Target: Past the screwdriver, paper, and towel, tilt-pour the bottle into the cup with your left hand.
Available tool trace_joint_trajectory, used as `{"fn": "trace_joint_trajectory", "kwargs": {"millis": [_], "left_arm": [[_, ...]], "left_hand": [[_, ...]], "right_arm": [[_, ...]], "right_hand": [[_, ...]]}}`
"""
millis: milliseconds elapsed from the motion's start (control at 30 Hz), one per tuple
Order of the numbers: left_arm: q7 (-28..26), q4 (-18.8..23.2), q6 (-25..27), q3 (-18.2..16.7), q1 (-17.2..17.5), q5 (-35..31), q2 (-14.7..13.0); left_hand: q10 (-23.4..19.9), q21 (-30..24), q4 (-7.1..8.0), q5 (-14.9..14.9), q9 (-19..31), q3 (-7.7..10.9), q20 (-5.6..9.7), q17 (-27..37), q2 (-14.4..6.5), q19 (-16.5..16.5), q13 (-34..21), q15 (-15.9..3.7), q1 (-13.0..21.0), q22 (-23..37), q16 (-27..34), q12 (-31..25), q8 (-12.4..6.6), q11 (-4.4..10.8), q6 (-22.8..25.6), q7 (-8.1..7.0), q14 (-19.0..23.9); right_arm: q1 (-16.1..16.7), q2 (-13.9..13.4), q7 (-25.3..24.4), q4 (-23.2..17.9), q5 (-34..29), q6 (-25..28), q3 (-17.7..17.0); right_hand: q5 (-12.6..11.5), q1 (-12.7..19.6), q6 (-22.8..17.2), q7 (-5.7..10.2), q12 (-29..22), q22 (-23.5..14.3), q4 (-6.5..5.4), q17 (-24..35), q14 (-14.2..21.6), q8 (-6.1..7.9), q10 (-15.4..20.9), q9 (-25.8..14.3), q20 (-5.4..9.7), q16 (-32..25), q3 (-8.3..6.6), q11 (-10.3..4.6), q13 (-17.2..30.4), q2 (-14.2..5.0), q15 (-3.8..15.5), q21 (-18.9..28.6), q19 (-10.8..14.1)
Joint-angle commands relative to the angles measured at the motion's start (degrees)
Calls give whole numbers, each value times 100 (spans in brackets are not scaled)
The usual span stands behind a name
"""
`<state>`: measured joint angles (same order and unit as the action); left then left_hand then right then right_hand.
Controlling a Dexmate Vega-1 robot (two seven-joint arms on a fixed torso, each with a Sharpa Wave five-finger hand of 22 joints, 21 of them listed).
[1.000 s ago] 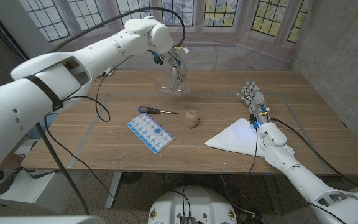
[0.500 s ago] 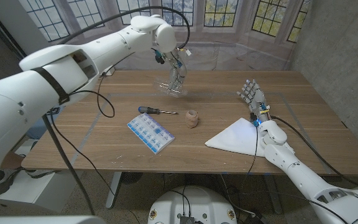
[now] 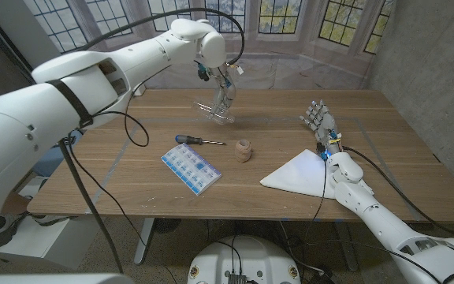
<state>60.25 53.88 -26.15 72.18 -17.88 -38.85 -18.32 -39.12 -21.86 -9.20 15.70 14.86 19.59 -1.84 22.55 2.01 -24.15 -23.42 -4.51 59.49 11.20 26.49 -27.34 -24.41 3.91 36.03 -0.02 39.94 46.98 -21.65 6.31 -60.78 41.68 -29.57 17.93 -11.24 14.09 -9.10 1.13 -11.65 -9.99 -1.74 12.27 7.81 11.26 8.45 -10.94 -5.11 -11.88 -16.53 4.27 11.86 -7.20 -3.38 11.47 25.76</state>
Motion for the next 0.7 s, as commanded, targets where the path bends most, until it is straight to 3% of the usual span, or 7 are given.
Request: {"fn": "trace_joint_trajectory", "kwargs": {"millis": [33, 700], "left_arm": [[-8, -376, -216, 252, -75, -126, 200], [-98, -981, -681, 722, -308, -384, 539]], "left_hand": [[-391, -37, 39, 33, 12, 211, 36, 48, -812, -30, -698, -373, 253, 16, 8, -21, -591, 322, 1236, -22, 426], [-421, -53, 28, 59, -4, 248, 34, 81, -823, -43, -768, -390, 248, 16, 1, -16, -617, 345, 1248, -20, 449]], "right_arm": [[-55, 28, 46, 81, 21, 0, 6], [-35, 105, 26, 146, 21, -110, -2]], "right_hand": [[8, -46, -35, -29, -18, -12, 6, 12, 57, 3, 30, -5, -3, -30, -46, -24, 13, 4, 3, -4, 70], [8, -43, -34, -29, -19, -12, 26, 7, 58, 3, 35, -5, -2, -28, -70, -35, 13, 7, 3, -6, 69]]}}
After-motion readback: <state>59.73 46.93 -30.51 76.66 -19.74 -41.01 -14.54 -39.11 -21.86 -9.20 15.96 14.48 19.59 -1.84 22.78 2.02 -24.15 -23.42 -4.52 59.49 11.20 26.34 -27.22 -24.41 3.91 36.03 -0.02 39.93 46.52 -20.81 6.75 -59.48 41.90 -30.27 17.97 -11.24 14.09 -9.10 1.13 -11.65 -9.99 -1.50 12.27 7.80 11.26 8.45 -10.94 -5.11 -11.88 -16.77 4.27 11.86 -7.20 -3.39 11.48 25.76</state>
